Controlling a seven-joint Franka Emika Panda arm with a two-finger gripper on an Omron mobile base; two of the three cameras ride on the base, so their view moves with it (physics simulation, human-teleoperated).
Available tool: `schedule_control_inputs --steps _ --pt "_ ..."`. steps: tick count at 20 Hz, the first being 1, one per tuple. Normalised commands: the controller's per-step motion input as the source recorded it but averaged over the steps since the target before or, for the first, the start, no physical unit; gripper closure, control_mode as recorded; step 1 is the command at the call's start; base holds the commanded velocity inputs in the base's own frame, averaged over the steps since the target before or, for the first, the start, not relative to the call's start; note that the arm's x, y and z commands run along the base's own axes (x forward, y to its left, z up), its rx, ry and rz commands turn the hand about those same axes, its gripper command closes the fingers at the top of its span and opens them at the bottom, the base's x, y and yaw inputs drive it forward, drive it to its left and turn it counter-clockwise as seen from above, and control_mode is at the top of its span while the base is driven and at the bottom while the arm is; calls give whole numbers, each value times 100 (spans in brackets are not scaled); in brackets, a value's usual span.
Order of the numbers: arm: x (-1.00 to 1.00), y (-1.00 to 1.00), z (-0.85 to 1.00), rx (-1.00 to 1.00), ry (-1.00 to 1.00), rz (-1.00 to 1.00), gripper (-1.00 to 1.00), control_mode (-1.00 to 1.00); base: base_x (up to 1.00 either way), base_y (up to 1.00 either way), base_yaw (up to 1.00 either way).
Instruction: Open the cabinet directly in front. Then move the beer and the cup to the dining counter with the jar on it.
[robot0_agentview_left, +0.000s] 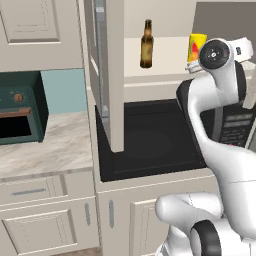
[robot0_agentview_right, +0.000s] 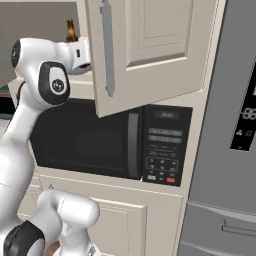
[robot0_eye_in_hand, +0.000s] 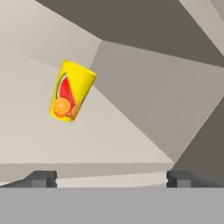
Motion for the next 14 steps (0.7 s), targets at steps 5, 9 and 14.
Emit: schedule_control_inputs --steps 5,9,14 --pt "17 -100 -4 0 9 -12 -100 -100 0 0 0" --pt "-4 -100 0 0 1 -18 -100 -100 0 0 0" --pt "-7 -100 0 0 0 -17 -100 -100 0 0 0"
